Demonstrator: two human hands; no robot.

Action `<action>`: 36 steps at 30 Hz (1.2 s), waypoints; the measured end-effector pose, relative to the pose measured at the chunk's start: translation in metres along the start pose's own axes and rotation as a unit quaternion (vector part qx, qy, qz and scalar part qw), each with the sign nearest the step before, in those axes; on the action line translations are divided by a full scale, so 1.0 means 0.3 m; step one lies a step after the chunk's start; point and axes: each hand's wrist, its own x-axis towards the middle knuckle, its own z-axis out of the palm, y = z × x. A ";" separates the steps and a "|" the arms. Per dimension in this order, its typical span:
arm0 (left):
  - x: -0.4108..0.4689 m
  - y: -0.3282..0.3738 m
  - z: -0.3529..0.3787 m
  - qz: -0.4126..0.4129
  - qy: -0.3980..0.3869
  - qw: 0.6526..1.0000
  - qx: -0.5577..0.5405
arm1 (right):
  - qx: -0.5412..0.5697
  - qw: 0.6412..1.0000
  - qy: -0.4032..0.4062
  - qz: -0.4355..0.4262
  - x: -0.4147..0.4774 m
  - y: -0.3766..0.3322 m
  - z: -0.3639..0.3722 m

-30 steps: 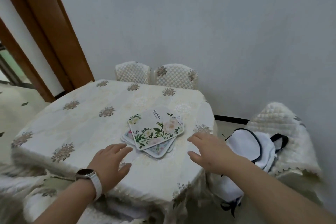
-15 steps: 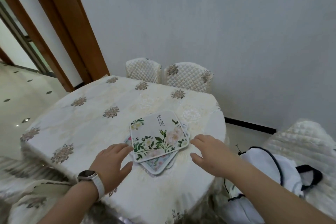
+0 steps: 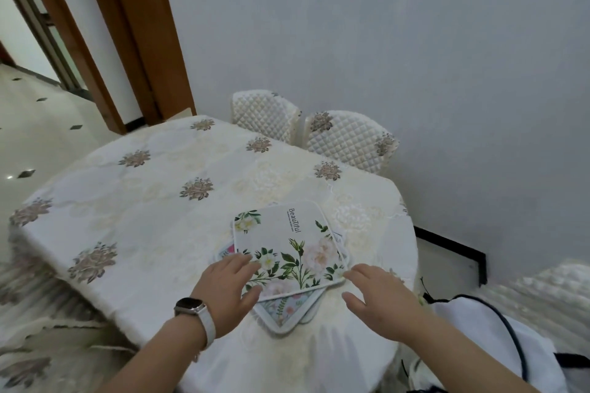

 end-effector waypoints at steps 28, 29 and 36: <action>0.286 -0.130 0.407 -0.532 -0.043 0.791 -0.300 | 0.311 0.913 -0.138 0.226 0.667 0.259 0.273; 0.301 -0.132 0.410 -0.536 -0.042 0.789 -0.296 | 0.335 0.903 -0.137 0.230 0.684 0.261 0.271; 0.420 -0.153 0.414 -0.560 -0.051 0.788 -0.252 | 0.447 0.846 -0.120 0.264 0.785 0.280 0.252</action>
